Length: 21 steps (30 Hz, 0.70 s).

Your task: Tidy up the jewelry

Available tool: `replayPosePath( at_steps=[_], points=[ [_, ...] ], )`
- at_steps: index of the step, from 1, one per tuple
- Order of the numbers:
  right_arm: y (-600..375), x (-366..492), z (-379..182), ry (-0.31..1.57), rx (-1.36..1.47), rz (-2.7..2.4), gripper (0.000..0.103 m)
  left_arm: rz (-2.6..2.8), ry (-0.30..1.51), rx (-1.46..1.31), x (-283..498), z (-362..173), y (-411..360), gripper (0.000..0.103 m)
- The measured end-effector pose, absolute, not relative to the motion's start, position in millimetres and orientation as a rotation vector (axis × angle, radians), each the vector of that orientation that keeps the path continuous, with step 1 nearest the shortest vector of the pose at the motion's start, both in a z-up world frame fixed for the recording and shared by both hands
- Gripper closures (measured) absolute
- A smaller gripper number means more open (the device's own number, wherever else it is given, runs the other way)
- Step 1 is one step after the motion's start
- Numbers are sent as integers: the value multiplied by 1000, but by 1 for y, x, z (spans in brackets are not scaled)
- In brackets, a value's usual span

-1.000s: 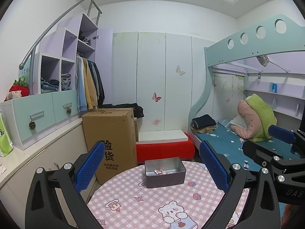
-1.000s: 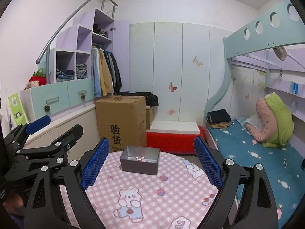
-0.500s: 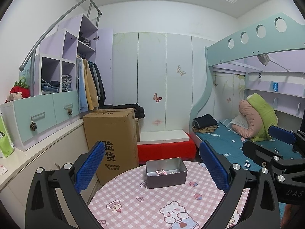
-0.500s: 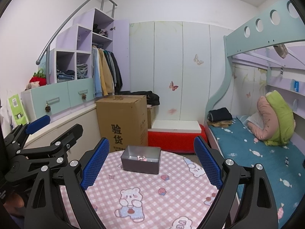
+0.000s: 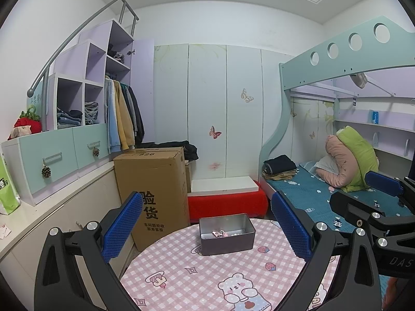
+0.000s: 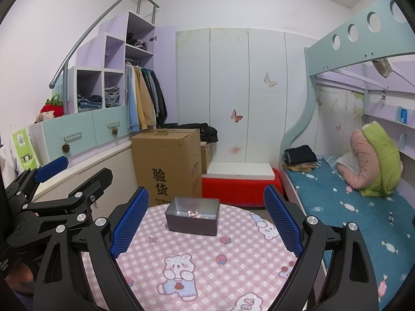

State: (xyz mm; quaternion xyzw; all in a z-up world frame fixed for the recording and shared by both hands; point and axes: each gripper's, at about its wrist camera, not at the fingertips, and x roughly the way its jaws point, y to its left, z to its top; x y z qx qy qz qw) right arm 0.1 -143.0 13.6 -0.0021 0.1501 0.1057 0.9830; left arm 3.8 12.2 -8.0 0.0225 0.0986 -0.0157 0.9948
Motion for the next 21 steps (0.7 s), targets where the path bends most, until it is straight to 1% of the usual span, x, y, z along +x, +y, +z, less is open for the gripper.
replayPosePath(
  at_steps=[21],
  points=[
    [-142,0,13,305,-1,214,16,-30,199,48,3,-9,15,7]
  ],
)
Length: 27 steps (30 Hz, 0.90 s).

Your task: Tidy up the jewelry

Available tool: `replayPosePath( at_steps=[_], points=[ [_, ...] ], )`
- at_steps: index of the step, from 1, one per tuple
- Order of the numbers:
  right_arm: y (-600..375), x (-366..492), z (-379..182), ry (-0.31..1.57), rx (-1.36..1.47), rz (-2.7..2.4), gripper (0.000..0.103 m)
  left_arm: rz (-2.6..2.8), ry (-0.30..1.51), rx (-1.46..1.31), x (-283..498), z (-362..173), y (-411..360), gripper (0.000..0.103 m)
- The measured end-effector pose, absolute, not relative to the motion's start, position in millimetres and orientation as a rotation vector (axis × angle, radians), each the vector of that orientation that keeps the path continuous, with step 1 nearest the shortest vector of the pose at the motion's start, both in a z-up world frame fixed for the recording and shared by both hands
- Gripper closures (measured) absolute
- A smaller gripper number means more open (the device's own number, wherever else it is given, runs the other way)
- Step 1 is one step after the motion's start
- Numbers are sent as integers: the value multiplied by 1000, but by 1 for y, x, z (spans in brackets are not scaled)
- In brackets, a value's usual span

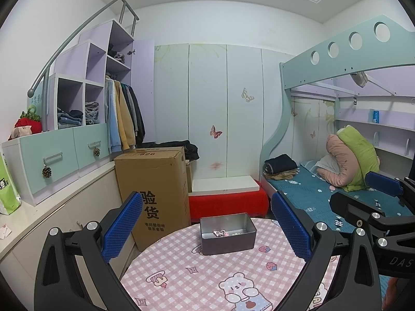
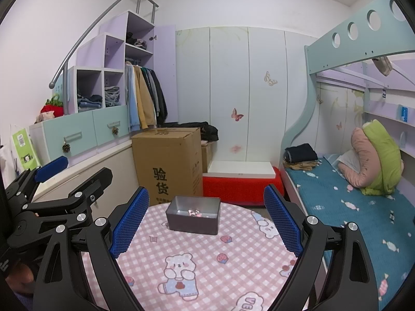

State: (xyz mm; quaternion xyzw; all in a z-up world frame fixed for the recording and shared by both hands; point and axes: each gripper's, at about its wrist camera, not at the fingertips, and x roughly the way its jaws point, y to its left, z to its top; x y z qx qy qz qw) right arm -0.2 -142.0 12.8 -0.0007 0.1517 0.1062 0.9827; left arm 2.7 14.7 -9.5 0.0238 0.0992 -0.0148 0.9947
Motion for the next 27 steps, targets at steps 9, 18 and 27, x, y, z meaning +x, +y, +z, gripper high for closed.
replayPosePath(
  at_steps=[9,18,27],
  points=[
    [-141,-1,13,305,-1,214,16,-30,199,47,3,-10,15,7],
    [-142,0,14,307,1,215,16,-28,196,49,3,-10,17,7],
    [-142,1,14,307,2,214,16,-28,195,49,3,-10,16,7]
  ],
)
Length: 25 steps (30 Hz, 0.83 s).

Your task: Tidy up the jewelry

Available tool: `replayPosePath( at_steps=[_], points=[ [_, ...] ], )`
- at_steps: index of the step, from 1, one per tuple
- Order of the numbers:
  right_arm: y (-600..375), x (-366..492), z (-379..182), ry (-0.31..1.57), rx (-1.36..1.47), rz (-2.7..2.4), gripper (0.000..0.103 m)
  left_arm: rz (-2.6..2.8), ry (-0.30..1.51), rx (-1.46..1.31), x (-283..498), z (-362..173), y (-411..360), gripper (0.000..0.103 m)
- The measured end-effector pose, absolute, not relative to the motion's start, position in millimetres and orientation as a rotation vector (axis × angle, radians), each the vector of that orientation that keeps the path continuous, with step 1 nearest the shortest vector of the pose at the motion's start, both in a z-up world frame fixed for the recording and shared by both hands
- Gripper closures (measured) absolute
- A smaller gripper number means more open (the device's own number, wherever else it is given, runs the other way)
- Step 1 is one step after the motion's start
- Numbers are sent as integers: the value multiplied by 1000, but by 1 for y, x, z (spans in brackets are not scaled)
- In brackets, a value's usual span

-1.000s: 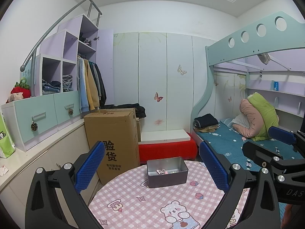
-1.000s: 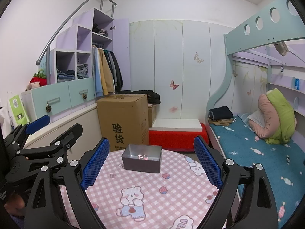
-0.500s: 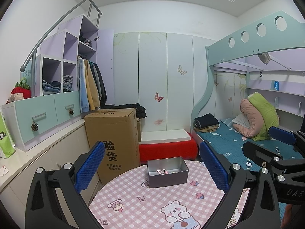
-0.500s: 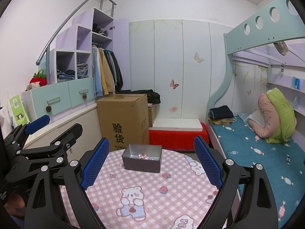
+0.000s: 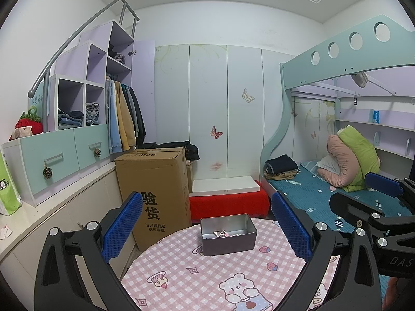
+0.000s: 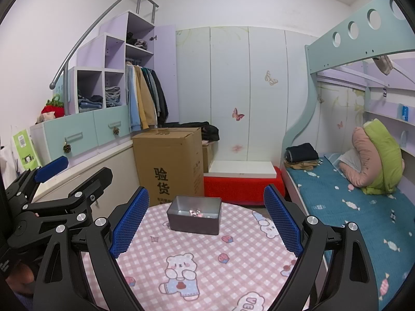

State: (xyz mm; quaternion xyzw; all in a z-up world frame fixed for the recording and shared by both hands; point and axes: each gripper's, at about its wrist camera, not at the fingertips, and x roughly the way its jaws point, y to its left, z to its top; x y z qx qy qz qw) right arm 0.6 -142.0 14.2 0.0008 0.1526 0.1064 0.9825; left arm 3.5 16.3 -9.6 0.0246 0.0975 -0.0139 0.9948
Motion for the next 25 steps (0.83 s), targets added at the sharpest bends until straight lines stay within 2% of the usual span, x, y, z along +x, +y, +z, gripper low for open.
replayPosePath(
  at_steps=[25],
  points=[
    [-131,-8,13,316,11,217,16,-27,201,51,8,-8,14,7]
  ],
)
